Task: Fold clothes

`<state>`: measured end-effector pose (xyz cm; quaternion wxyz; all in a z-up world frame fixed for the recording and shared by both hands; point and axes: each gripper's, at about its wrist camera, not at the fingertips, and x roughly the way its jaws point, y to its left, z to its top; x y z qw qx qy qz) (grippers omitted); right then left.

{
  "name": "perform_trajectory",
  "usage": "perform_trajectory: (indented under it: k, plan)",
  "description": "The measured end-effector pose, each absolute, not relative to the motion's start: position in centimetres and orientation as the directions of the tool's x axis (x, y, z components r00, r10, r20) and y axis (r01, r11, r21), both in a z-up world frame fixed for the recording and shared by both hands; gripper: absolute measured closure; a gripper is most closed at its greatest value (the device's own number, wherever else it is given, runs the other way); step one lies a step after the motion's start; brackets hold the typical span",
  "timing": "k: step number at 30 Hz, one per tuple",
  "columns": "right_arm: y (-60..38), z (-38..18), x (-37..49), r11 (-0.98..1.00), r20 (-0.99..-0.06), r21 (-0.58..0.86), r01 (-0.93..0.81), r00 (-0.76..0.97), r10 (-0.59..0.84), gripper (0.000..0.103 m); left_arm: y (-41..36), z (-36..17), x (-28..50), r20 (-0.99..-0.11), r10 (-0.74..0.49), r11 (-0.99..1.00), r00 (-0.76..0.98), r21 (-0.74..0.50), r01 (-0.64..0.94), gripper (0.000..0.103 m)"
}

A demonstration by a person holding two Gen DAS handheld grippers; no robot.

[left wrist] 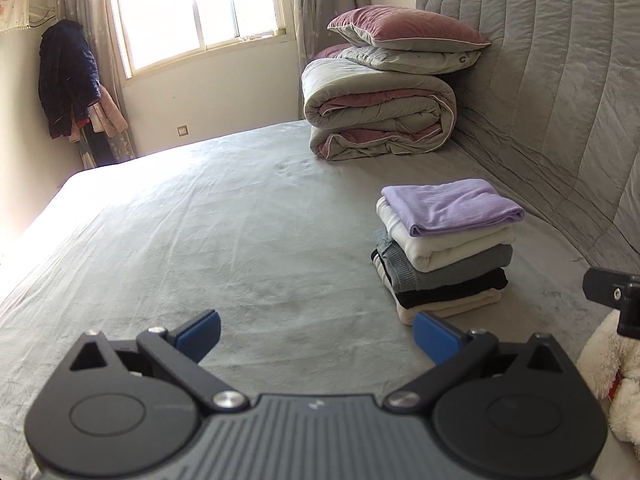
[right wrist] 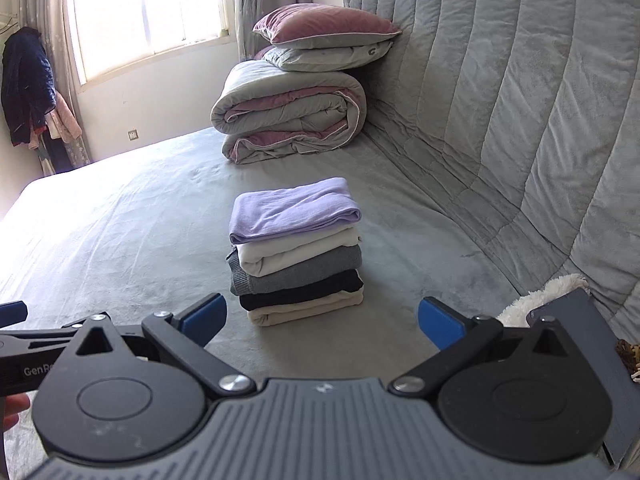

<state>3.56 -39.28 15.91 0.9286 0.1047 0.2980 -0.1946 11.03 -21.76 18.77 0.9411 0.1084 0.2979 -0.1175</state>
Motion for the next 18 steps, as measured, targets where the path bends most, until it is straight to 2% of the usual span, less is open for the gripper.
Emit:
perform_trajectory:
  k: [8,15,18]
  plan:
    - [-35.5,15.9,-0.9,0.897,-0.501,0.079,0.435,0.795,-0.342,0.000,-18.1,19.8,5.5,-0.512,-0.189,0.937,0.838,0.161,0.310,0.000]
    - [-32.0,15.6,-4.6,0.898,-0.429,0.066,0.435,0.825,-0.368,0.000,-14.3,19.8,1.3,-0.493,-0.206,0.953,0.845,0.097,0.288,0.000]
    - [-30.5,15.4,-6.2,0.899,-0.397,0.060,0.435,0.836,-0.378,0.000,-13.3,19.3,-0.1,-0.488,-0.196,0.953,0.850,0.108,0.282,0.000]
